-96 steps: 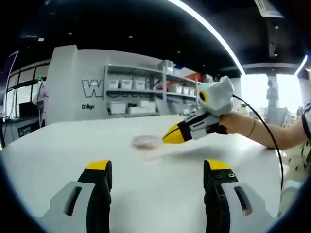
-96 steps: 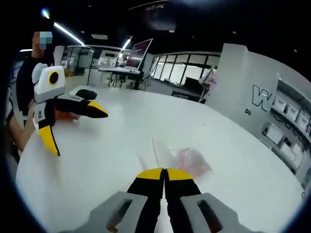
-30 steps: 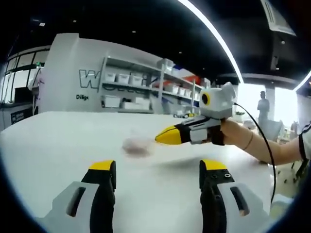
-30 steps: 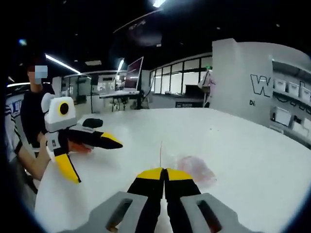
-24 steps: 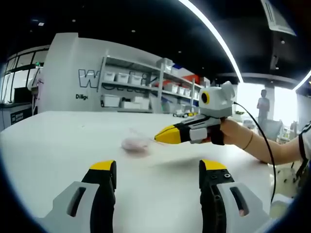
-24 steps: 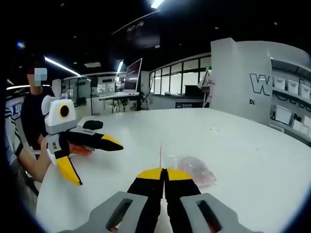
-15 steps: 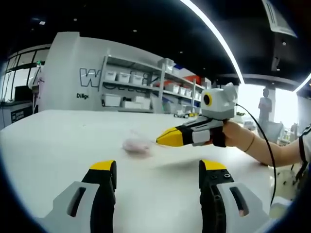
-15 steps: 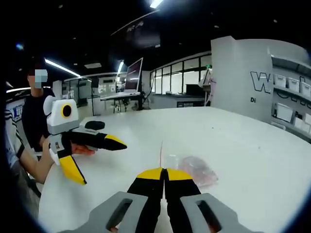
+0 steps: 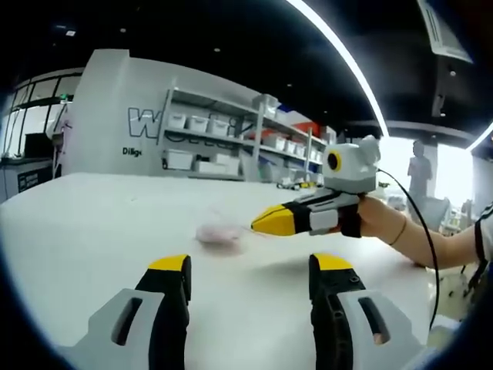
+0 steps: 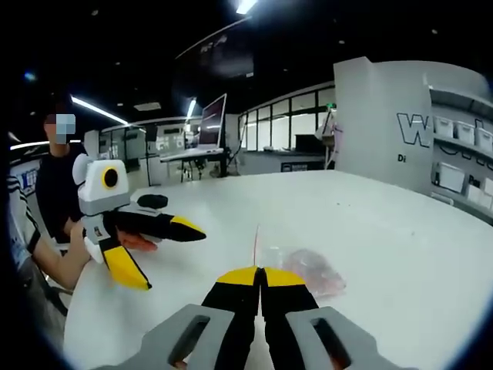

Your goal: Open the resealable bag by pulling the two sides of the seal apart until the entire bag opening is separated and visibly accessible.

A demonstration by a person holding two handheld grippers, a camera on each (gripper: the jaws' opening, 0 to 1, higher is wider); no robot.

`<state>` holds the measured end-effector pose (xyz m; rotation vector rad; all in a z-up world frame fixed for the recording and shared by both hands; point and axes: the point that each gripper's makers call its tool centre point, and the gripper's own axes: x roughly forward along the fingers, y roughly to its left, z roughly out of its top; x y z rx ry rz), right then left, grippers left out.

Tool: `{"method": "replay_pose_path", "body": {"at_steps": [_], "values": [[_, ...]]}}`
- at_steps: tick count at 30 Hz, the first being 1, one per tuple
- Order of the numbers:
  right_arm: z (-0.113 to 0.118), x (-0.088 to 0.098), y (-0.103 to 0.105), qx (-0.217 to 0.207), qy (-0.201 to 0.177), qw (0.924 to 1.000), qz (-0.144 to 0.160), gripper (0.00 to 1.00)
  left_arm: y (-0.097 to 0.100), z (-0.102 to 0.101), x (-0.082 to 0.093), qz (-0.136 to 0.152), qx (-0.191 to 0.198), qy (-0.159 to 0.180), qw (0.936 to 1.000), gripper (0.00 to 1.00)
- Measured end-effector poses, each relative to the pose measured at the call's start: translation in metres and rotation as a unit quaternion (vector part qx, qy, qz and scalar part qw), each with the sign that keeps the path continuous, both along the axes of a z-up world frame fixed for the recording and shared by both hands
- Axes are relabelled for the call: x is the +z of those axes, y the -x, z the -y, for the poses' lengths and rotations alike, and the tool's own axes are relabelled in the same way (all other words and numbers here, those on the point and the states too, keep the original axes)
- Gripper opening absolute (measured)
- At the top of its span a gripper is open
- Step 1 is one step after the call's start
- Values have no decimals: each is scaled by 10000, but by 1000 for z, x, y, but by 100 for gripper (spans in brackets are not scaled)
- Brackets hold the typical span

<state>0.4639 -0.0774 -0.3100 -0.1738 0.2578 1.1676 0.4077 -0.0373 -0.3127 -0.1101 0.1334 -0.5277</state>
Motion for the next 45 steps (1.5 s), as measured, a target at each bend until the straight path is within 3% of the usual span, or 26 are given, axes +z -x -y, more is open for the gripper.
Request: {"method": "replay_pose_path", "body": {"at_steps": [5, 11, 23, 34, 45], "values": [[-1, 0, 2, 13, -10, 10000, -10, 0, -3, 2, -3, -71, -21, -51, 10000, 61], [0, 2, 3, 20, -31, 10000, 2, 0, -2, 11, -3, -224, -230, 225, 9992, 60], [0, 4, 1, 17, -52, 10000, 4, 0, -5, 11, 1, -207, -215, 301, 9991, 58], [0, 4, 2, 36, -61, 10000, -11, 0, -10, 9, 2, -464, -304, 833, 9950, 56], [1, 6, 3, 44, -76, 10000, 2, 0, -13, 6, 9, -368, -218, 951, 9945, 54]]}}
